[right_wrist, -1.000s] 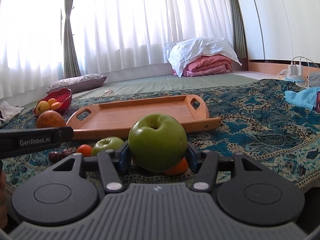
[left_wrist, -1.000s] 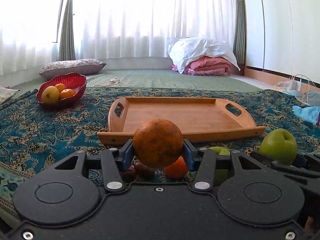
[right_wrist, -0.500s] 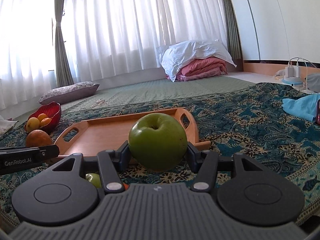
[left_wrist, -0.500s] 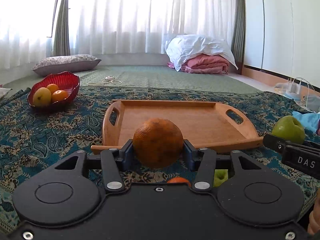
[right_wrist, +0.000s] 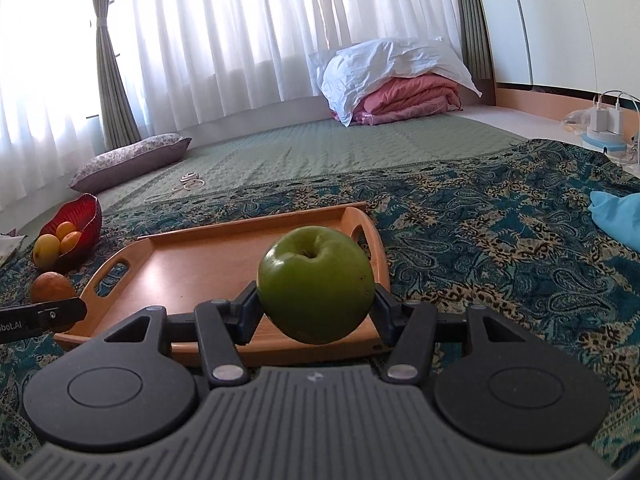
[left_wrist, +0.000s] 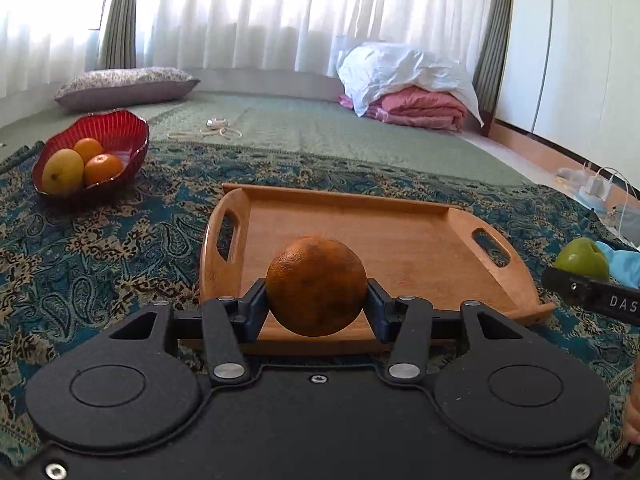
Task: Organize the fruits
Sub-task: 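Carry the orange onto the wooden tray and open the left gripper while the right places the apple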
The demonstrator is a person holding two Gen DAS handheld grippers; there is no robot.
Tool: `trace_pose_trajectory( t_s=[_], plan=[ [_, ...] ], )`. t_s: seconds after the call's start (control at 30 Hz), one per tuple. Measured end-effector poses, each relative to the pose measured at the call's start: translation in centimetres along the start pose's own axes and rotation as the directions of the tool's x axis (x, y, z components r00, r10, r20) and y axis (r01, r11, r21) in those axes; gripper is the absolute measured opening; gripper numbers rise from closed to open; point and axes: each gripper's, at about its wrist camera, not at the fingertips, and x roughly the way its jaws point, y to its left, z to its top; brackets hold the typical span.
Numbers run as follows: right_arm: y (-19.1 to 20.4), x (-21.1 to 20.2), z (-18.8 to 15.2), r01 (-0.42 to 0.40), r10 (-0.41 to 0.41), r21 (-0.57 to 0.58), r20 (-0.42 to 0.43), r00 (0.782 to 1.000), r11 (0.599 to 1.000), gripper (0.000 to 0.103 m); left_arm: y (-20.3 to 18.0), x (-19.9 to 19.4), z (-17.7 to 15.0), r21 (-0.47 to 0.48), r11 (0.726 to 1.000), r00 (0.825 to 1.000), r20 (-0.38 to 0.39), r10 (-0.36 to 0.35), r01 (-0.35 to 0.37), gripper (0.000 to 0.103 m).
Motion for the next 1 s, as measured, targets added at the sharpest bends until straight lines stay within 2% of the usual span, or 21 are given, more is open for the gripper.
trace_pose_trajectory(
  t_s=[0.3, 0.5, 0.7, 1.0],
  plan=[
    [0.2, 4.9, 3.3, -0.033, 0.027, -0.059, -0.096, 0.995, 0.998, 0.060, 0.8, 5.1, 3.4, 0.011, 1.000, 0.996, -0.087, -0.003, 0.004, 0.048],
    [-0.1, 8.3, 3.1, -0.046, 0.042, -0.012, -0.194, 0.980, 0.999, 0.060, 0.4, 8.0, 3.8, 0.032, 0.999, 0.989, -0.145, -0.010, 0.015, 0.048],
    [-0.1, 10.0, 2.5, -0.022, 0.018, -0.012, -0.233, 0.972, 1.000, 0.060, 0.5, 10.0, 3.5, 0.018, 1.000, 0.982, -0.190, -0.005, 0.009, 0.048],
    [0.3, 10.9, 2.0, -0.016, 0.004, -0.041, -0.267, 0.964, 0.999, 0.060, 0.3, 11.0, 3.1, 0.034, 0.999, 0.978, -0.206, 0.010, -0.003, 0.048]
  ],
)
